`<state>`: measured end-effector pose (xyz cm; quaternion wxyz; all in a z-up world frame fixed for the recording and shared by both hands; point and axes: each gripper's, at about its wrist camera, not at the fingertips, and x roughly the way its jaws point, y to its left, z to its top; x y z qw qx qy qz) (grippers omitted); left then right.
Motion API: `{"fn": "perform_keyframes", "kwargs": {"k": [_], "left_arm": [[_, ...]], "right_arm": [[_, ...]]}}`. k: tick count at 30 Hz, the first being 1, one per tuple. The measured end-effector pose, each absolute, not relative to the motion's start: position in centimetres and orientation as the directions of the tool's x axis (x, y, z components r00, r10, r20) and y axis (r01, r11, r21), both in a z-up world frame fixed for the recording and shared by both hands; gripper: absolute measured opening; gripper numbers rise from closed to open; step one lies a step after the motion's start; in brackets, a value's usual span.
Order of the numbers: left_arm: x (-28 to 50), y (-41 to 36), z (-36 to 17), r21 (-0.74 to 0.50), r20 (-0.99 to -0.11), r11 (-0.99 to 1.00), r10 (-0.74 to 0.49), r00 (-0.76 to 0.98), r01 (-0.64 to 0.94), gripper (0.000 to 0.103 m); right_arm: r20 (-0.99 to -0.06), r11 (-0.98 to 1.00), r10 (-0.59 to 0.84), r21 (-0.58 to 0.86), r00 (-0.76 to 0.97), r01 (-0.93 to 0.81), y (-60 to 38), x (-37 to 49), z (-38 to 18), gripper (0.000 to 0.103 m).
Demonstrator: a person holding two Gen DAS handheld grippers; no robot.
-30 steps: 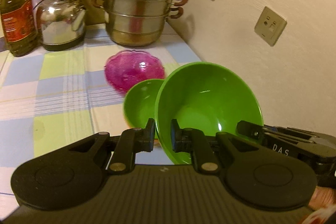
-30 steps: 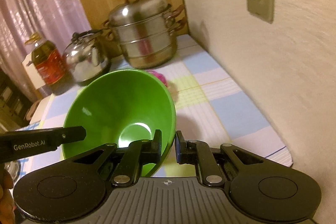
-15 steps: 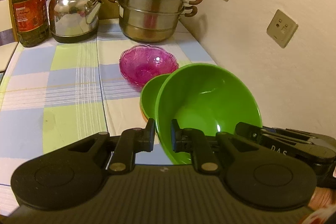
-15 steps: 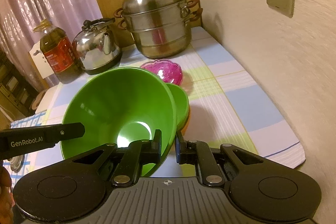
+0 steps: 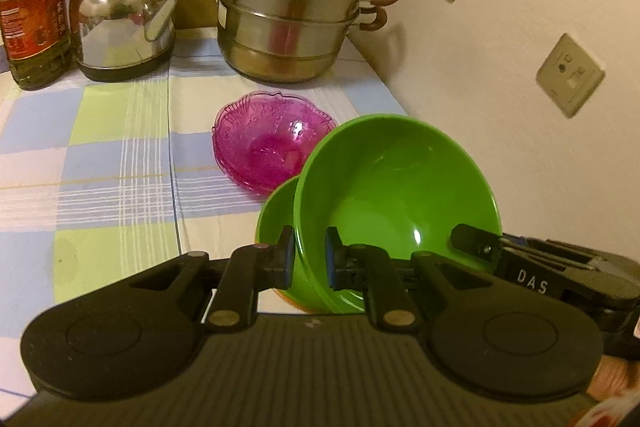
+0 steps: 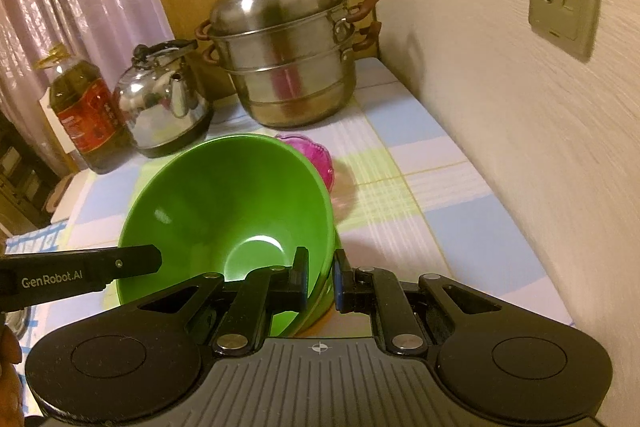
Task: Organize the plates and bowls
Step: 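Lower the smaller green bowl into the stacked bowls and open both grippers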
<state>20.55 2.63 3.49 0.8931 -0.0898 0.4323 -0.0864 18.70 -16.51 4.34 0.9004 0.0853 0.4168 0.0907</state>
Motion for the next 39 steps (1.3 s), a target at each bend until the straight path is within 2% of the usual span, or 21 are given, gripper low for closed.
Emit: {"fn": "perform_keyframes", "kwargs": {"k": [16, 39], "left_arm": [[24.2, 3.1, -2.1, -0.224, -0.808, 0.973, -0.211, 0.551, 0.045, 0.013], [24.3, 3.0, -3.2, -0.212, -0.807, 0.976, -0.206, 0.554, 0.053, 0.013]], "right_arm": [[-0.792, 0.971, 0.235, 0.209, 0.563, -0.113, -15.9, 23.7, -0.9, 0.011], [-0.810, 0.979, 0.201, 0.143, 0.551, -0.147, -15.0, 24.5, -2.9, 0.011]]}}
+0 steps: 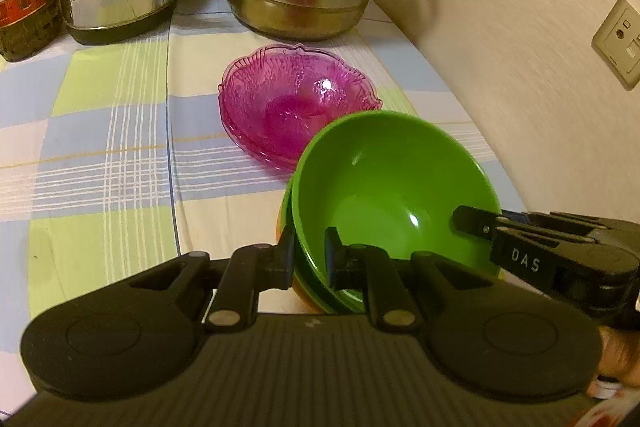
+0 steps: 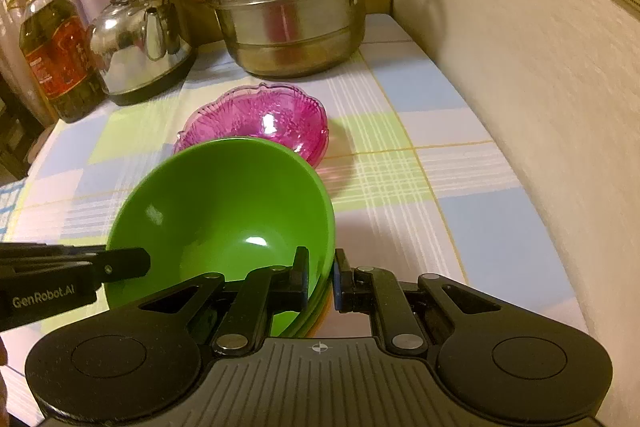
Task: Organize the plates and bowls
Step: 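Lower the smaller green bowl into the stacked bowls and open both grippers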
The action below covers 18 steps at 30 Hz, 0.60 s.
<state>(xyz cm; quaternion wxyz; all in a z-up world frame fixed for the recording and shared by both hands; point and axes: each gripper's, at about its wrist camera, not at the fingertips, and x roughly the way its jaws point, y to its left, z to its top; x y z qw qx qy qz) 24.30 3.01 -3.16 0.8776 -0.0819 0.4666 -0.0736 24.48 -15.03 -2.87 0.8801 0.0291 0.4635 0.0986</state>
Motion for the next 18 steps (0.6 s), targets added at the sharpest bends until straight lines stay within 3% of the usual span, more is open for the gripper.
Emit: {"fn": "perform_keyframes", "kwargs": {"k": [18], "left_arm": [[22.9, 4.2, -2.6, -0.252, -0.754, 0.968, -0.205, 0.624, 0.013, 0.021]], "right_arm": [[-0.775, 0.974, 0.221, 0.211, 0.593, -0.088, -16.7, 23.2, -2.1, 0.018]]}}
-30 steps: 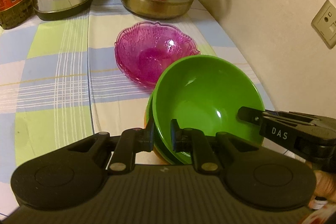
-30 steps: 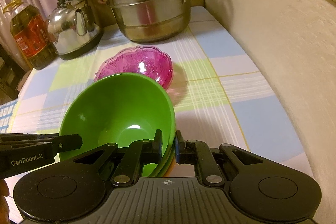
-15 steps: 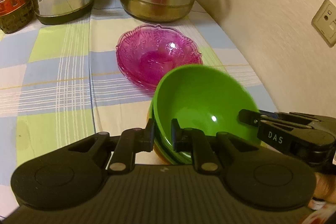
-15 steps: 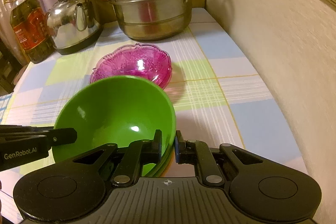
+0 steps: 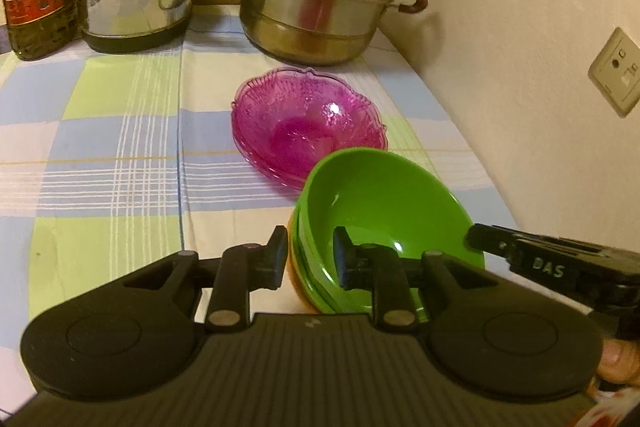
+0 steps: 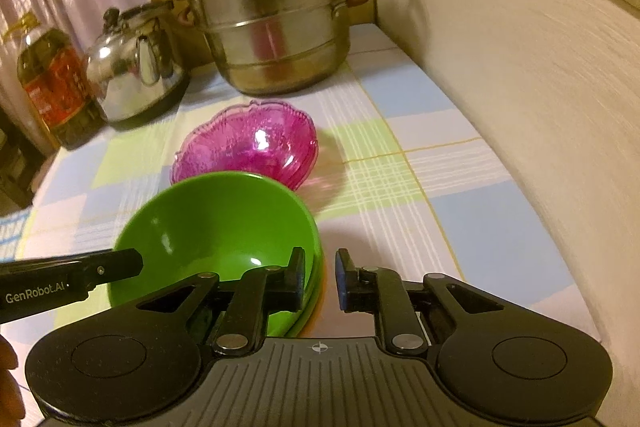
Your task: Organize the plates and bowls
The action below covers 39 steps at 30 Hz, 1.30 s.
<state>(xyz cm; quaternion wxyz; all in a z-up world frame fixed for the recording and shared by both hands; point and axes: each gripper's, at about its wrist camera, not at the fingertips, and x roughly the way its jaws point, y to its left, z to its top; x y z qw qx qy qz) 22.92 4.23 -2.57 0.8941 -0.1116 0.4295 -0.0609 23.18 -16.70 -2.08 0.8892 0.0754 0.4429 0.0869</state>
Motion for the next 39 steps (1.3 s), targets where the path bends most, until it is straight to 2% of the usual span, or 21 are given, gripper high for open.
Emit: {"fn": "perform_keyframes", "kwargs": {"k": [5, 21, 23, 26, 29, 32, 36, 37, 39], "left_arm": [[22.2, 4.6, -2.7, -0.252, -0.747, 0.968, -0.198, 0.634, 0.005, 0.022], [17.6, 4.3, -1.2, -0.283, -0.726, 0.959, -0.207, 0.656, -0.011, 0.025], [16.6, 4.1, -1.1, -0.272, -0.728, 0.962, -0.198, 0.656, -0.012, 0.035], [15.3, 3.8, -1.0, -0.259, -0.732, 0.966, -0.182, 0.657, -0.020, 0.041], [14.1, 3.6, -1.0, -0.245, -0.737, 0.969, -0.171, 0.654, -0.024, 0.045], [12.8, 3.5, -0.8, -0.237, -0.734, 0.971, -0.158, 0.660, -0.032, 0.064], [11.3, 3.4, -0.4, -0.218, -0.729, 0.975, -0.139, 0.670, -0.035, 0.074], [10.9, 3.4, -0.3, -0.216, -0.729, 0.976, -0.136, 0.671, -0.037, 0.079], [10.4, 3.5, -0.1, -0.206, -0.727, 0.978, -0.125, 0.675, -0.040, 0.082]], "right_arm": [[-0.762, 0.968, 0.232, 0.242, 0.605, -0.067, -17.2, 22.1, -1.3, 0.029], [-0.763, 0.959, 0.254, 0.278, 0.594, -0.053, -18.2, 18.4, -0.3, 0.033], [-0.764, 0.958, 0.258, 0.280, 0.592, -0.057, -18.1, 17.9, -0.1, 0.037], [-0.766, 0.959, 0.260, 0.275, 0.589, -0.066, -18.1, 16.9, 0.1, 0.048], [-0.765, 0.962, 0.258, 0.262, 0.590, -0.080, -18.0, 15.9, 0.4, 0.053], [-0.766, 0.964, 0.254, 0.246, 0.590, -0.097, -18.0, 14.8, 0.7, 0.056], [-0.769, 0.967, 0.249, 0.230, 0.589, -0.108, -18.0, 13.6, 1.0, 0.057], [-0.771, 0.967, 0.249, 0.229, 0.587, -0.110, -18.0, 13.5, 1.1, 0.057], [-0.774, 0.968, 0.248, 0.221, 0.583, -0.118, -17.8, 13.0, 1.3, 0.057]]}}
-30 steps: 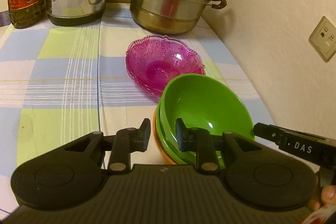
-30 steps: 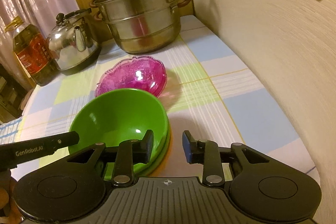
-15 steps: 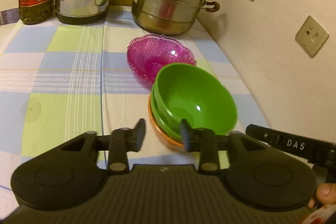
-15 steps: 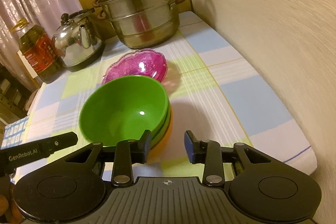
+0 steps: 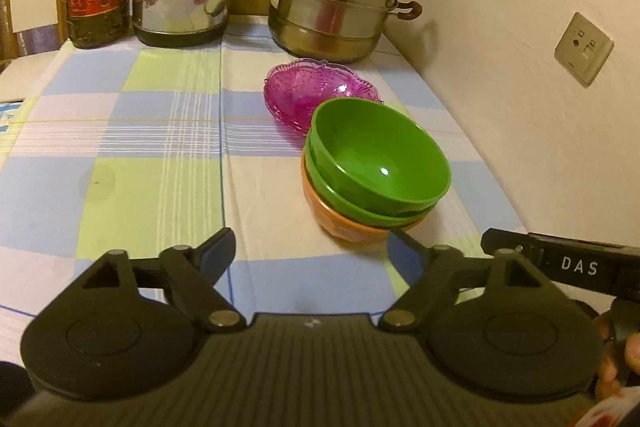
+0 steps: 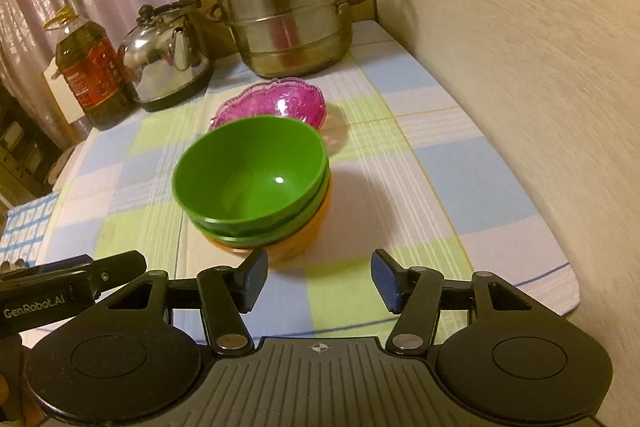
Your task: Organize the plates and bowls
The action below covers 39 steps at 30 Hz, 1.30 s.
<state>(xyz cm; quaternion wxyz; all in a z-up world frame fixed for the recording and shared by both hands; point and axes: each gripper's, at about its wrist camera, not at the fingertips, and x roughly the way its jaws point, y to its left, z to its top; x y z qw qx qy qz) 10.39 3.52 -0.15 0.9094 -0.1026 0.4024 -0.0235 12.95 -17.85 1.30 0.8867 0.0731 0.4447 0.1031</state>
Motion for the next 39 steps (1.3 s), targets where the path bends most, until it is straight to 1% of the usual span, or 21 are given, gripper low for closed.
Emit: {"fn": "perform_keyframes", "kwargs": {"k": [6, 13, 21, 26, 30, 32, 36, 39], "left_arm": [[8.8, 3.4, 0.2, -0.176, -0.723, 0.984, -0.104, 0.683, -0.036, 0.082], [7.5, 3.2, 0.4, -0.127, -0.720, 0.991, -0.059, 0.691, -0.048, 0.082], [7.2, 3.3, 0.3, -0.098, -0.721, 0.993, -0.023, 0.692, -0.069, 0.082], [7.7, 3.6, 0.3, -0.122, -0.728, 0.990, -0.038, 0.685, -0.075, 0.081], [8.6, 4.1, 0.4, -0.175, -0.735, 0.981, -0.074, 0.675, -0.084, 0.079], [9.4, 4.3, 0.6, -0.205, -0.732, 0.975, -0.092, 0.675, -0.089, 0.078], [11.8, 4.6, 0.9, -0.230, -0.731, 0.968, -0.104, 0.675, -0.100, 0.078], [13.9, 4.8, 0.6, -0.265, -0.732, 0.958, -0.127, 0.670, -0.108, 0.078]], "right_arm": [[-0.776, 0.969, 0.246, 0.187, 0.580, -0.161, -17.0, 11.5, 1.5, 0.058], [-0.780, 0.965, 0.262, 0.199, 0.568, -0.171, -16.6, 10.6, 1.3, 0.058], [-0.778, 0.963, 0.267, 0.204, 0.568, -0.174, -16.5, 10.5, 1.4, 0.057], [-0.779, 0.963, 0.271, 0.220, 0.566, -0.157, -16.8, 10.8, 1.3, 0.057], [-0.774, 0.963, 0.268, 0.229, 0.573, -0.142, -17.1, 11.6, 1.5, 0.057], [-0.771, 0.962, 0.271, 0.236, 0.577, -0.136, -17.4, 12.3, 1.7, 0.057], [-0.762, 0.952, 0.295, 0.284, 0.576, -0.112, -18.1, 14.4, 2.2, 0.057], [-0.760, 0.950, 0.298, 0.293, 0.577, -0.105, -18.3, 16.3, 2.4, 0.057]]}}
